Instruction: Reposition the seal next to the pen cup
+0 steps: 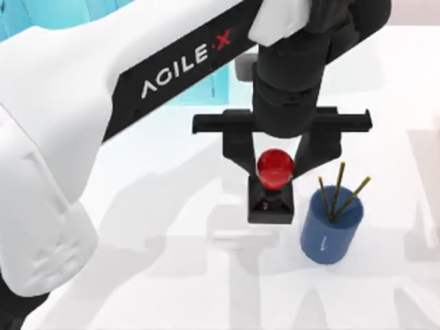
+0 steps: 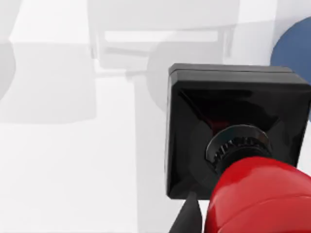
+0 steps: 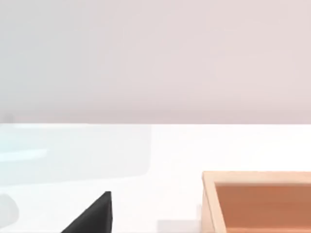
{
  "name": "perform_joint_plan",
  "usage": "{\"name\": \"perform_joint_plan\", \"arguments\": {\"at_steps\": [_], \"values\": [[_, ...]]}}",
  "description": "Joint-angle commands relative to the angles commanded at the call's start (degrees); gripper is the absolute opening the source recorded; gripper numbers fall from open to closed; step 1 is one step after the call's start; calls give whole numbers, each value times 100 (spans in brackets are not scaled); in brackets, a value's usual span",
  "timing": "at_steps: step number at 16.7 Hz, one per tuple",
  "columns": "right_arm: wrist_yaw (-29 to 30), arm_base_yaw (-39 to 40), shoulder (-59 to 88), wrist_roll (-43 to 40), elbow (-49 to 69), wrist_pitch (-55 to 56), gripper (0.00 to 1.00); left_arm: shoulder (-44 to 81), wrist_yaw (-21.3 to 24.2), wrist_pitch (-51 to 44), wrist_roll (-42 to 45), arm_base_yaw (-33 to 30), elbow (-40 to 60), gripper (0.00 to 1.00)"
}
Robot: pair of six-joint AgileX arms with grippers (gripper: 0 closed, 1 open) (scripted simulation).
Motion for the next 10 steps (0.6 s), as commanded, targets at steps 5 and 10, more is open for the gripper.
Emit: {"name": "perform_joint_plan", "arguments": {"at_steps": [5, 10], "values": [[0, 0, 0, 0, 0, 0, 100, 0, 0, 0, 0, 0, 0, 100], [0, 0, 0, 0, 0, 0, 100, 0, 0, 0, 0, 0, 0, 100]]}}
